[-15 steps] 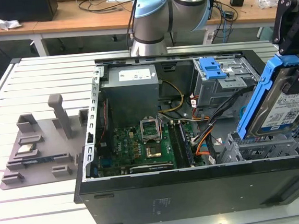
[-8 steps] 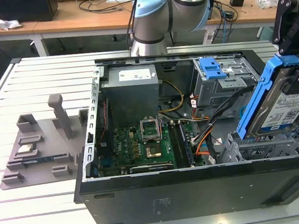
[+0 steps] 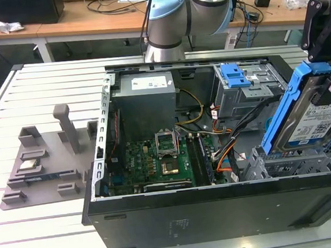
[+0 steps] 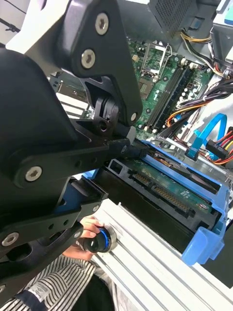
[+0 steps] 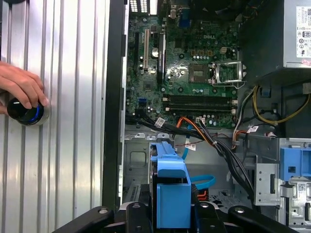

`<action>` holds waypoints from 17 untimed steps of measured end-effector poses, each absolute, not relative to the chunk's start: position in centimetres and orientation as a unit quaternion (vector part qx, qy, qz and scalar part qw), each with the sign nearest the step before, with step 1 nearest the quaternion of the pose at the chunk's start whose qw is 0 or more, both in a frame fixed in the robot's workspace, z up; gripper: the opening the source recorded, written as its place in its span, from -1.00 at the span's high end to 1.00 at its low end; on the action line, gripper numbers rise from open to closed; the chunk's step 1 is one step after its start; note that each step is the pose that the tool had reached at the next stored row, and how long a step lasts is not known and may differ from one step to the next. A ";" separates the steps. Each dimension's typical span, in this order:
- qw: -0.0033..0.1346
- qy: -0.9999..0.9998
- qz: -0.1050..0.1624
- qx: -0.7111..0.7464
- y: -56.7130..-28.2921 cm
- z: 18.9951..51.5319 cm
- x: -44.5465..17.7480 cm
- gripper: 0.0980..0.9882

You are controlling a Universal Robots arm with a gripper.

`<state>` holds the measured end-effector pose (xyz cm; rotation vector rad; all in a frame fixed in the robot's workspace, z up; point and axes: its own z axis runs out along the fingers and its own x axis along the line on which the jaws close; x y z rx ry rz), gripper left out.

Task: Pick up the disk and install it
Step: 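Insert the disk into the insertion slot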

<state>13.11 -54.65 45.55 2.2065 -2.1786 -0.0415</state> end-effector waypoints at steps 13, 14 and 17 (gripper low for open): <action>0.020 -0.703 -0.013 0.711 -54.5 44.3 13.0 0.39; 0.020 -0.703 -0.013 0.711 -54.5 44.2 13.0 0.39; 0.020 -0.703 -0.014 0.711 -54.5 43.6 13.0 0.39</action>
